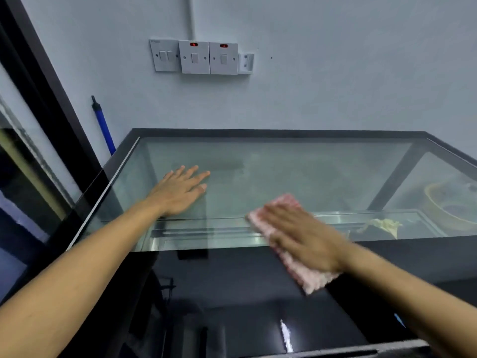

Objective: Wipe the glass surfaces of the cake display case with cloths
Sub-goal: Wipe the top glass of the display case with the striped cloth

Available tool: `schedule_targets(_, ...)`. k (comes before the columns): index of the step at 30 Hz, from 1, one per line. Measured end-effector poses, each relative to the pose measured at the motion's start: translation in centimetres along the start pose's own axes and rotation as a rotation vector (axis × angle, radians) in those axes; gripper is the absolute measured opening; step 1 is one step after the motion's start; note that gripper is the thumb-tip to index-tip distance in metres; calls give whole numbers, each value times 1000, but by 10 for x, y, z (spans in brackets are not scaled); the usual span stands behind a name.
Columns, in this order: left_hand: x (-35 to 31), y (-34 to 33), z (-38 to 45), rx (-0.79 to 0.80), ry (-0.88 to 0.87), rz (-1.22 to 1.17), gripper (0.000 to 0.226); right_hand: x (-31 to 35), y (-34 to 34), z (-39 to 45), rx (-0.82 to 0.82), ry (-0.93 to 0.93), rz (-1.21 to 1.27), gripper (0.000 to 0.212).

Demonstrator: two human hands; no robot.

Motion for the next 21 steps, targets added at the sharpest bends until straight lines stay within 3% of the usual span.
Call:
schedule_targets(2,0,-2,0,3,1,10,55,-73,21,28,-50,-207,-28,100)
schedule_targets(3,1,-3,0,4,1,7,55,-95,27,46,-72,-299,-37,100)
schedule_targets(6,2,-4,3,1,-9,-17,54,-81,19,112,-87,-384,-6,77)
schedule_targets(9,11,-3,10,-13,-23,-77,52,32,-10,134,-69,-79,-33,72)
schedule_targets(11,20,-4,20,-10,-22,-82,51,98,-31,88,-8,163,-26,64)
schedule_targets(13,30,-4,32,-3,-13,-58,52,119,-33,25,49,317,34,60)
schedule_targets(15,36,-4,41,7,-5,-48,54,74,-17,-6,74,306,55,59)
schedule_targets(17,39,-3,46,0,0,-42,56,-14,11,2,58,119,18,61)
schedule_targets(21,43,-3,54,-11,18,-45,57,-180,53,79,-99,-378,-36,102)
Point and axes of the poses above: each hand's wrist, its own z-axis towards the middle knuckle, its own y-axis out of the back of the hand, x = y × z, the point moved 9 cm from there along z, towards the middle knuckle, and after that the axes turned 12 degrees about z, right-handed, at the moved point
